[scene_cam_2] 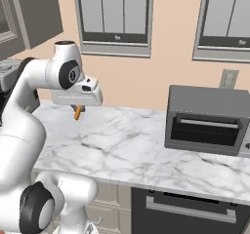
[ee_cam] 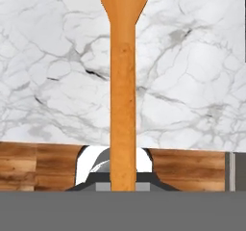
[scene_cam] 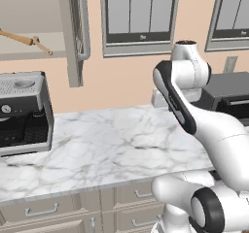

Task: Organize the utensils by type. Pick up the wooden spoons from the counter and place them in the open cabinet. Then pick up the metallic utensils from the counter and place them in the open drawer.

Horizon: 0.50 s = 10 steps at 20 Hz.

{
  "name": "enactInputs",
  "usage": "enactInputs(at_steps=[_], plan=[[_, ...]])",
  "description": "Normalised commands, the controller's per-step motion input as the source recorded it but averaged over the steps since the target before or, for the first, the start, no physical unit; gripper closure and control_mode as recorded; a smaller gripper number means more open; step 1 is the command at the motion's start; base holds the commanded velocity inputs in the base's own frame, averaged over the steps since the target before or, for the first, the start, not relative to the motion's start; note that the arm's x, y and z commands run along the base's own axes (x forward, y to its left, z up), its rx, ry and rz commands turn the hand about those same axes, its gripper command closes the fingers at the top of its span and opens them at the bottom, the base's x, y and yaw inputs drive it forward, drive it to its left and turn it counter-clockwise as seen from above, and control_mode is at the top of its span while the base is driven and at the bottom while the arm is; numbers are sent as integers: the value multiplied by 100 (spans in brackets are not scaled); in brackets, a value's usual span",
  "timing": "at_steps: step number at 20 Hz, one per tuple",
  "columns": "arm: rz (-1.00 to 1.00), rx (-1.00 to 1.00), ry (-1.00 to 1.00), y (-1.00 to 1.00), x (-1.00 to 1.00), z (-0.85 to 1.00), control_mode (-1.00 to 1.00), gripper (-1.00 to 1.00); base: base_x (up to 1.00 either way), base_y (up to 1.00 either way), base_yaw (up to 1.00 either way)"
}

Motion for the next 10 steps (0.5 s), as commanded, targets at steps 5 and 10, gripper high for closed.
enactInputs(at_steps=[5, 10], plan=[[9, 0, -13, 0, -45, 1, -100, 100, 0, 0, 0], [10, 0, -10, 0, -29, 10, -100, 100, 0, 0, 0]])
